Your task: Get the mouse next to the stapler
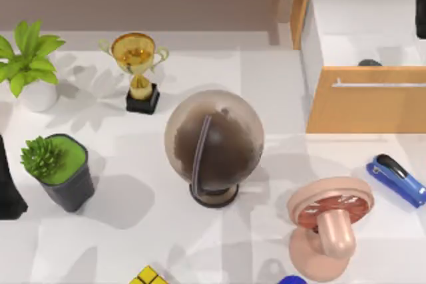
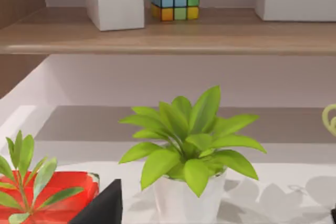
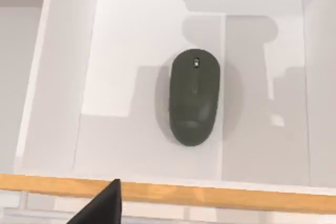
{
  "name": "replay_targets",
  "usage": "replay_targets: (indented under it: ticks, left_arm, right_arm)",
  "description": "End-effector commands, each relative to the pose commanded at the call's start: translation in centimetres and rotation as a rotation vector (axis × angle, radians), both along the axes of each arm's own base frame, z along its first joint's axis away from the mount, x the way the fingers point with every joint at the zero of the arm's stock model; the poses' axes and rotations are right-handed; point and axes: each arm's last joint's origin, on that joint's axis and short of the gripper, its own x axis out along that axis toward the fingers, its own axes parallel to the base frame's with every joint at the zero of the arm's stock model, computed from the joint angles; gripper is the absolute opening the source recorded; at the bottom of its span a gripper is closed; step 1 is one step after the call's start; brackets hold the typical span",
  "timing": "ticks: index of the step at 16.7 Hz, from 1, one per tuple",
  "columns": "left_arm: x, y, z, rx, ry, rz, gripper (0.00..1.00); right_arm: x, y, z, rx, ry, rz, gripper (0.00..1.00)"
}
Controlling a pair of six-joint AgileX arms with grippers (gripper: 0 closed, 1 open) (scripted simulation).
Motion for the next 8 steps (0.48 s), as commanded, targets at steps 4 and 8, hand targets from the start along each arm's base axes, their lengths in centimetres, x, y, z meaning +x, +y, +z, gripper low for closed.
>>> replay_targets:
  ticks: [4, 8]
  left_arm:
    - [0.0, 0.0, 0.0, 0.0, 0.0, 0.0, 1.0]
    - [0.0, 0.0, 0.0, 0.0, 0.0, 0.0, 1.0]
  right_arm:
    - [6.9, 1.3, -2.5, 0.002, 0.185, -0.017, 1.0]
    - [12.9, 2.6, -7.4, -0.029, 0.357, -0.048, 1.0]
